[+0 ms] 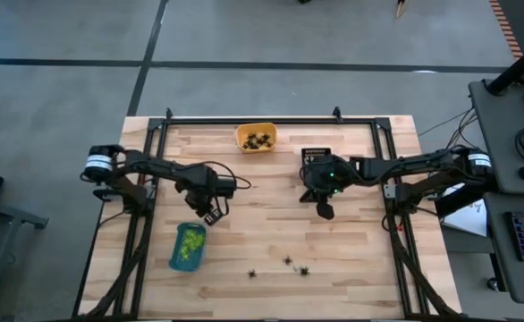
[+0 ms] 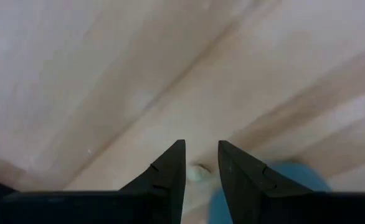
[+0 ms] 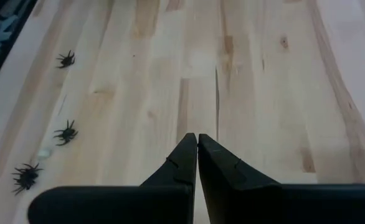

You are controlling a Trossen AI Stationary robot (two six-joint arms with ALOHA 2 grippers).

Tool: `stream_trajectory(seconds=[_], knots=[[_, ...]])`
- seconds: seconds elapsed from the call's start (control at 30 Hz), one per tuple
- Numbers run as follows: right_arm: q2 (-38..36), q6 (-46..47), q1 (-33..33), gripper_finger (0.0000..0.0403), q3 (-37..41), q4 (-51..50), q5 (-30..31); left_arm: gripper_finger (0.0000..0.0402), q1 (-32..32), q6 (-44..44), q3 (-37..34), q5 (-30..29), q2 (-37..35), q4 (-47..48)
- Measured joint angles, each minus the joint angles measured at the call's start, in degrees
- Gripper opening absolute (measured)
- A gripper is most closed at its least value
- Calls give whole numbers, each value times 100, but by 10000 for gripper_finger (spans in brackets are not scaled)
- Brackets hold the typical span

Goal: Sort Halloween decoration
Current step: Put the white skull toy into the black bin

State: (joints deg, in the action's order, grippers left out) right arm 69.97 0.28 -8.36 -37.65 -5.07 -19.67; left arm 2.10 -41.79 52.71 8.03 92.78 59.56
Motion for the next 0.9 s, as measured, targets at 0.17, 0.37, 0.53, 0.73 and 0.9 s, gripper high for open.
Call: stream_trajectory(seconds=[0.17, 0.37, 0.53, 0.73, 0.9], knots=[[0, 230, 78, 9, 0, 50, 18, 77, 4, 393, 0, 65, 413, 7], [0, 303, 98, 9, 0, 71, 18, 77, -73, 474, 0, 277, 516, 47], [2, 266, 98, 9, 0, 87, 21, 77, -184, 464, 0, 588, 463, 187], [4, 69, 98, 9, 0, 93, 25, 77, -296, 384, 0, 883, 454, 283], [4, -33, 98, 9, 0, 98, 32, 77, -320, 310, 2, 957, 419, 441]])
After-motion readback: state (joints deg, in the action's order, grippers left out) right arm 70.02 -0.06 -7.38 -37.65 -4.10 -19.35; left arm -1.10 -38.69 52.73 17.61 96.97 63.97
